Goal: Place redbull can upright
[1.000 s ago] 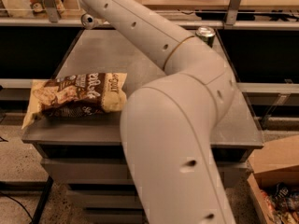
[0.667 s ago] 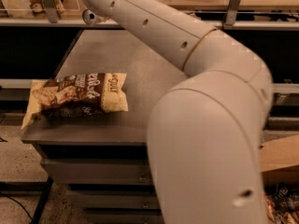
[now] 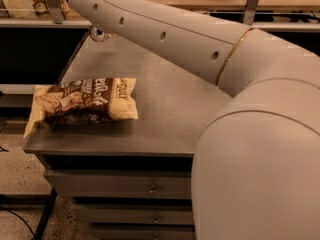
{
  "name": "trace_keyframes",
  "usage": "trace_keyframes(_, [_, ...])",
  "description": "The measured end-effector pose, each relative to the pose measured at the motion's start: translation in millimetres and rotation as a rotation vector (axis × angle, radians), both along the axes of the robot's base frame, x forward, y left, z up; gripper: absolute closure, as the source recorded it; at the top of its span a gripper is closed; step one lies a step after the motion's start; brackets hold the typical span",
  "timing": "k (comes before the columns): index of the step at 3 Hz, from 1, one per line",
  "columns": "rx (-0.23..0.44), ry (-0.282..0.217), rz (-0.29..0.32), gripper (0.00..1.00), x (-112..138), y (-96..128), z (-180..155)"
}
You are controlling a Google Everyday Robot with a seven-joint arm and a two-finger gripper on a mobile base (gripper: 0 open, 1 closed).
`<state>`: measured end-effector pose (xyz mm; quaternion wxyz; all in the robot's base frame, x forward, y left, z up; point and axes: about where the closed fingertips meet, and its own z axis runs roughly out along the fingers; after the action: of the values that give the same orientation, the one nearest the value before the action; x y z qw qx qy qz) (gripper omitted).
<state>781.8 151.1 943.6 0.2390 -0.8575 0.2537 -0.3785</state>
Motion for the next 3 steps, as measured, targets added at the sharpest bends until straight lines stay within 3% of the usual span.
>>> trace_keyframes(1, [-0.001,0.000,0.000,0.89,0.2,-0.2,-0.2])
trace_keyframes(2, [-0.002,0.002,0.000,1.00,0.3,0.1,-1.6])
trace_keyframes(3, [0.007,-0.001,0.006,1.00,3.0,2.3,0.5])
